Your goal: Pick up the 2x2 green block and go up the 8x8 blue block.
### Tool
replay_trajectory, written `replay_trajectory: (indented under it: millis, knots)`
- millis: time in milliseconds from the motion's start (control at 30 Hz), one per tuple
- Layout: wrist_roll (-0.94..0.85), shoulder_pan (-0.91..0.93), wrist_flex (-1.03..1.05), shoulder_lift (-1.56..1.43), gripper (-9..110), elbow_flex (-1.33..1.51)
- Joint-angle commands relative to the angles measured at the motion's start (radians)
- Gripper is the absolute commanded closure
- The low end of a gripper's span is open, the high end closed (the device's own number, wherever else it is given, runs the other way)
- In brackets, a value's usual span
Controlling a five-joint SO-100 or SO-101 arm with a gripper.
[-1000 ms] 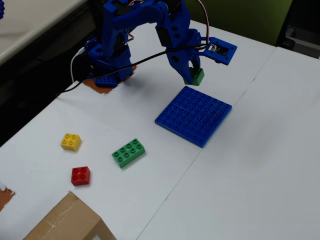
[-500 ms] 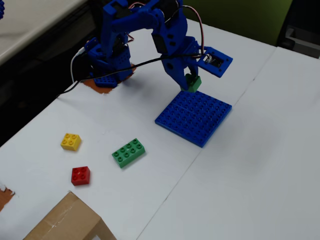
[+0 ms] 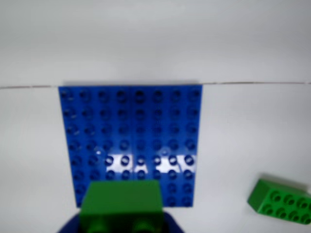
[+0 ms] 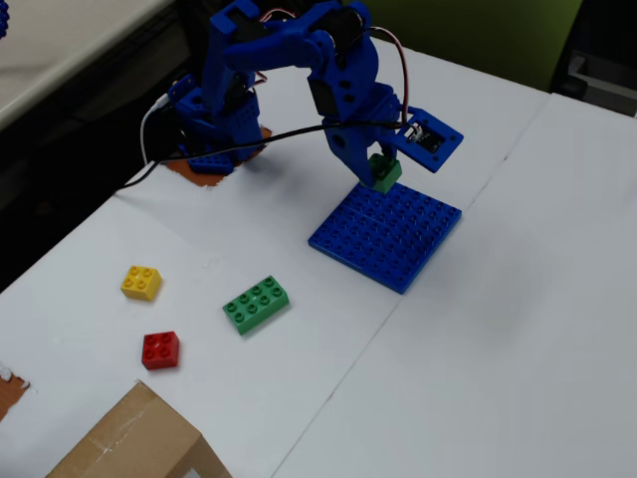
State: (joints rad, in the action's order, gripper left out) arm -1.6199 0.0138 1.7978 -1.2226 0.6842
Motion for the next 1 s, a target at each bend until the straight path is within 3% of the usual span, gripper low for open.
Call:
replay_trajectory:
  millis: [0,967]
  knots:
    - [0.011,-0.008,0.044,-0.015,92,-0.048]
    - [0.028,-0.012,0.046,-0.031,92,-0.048]
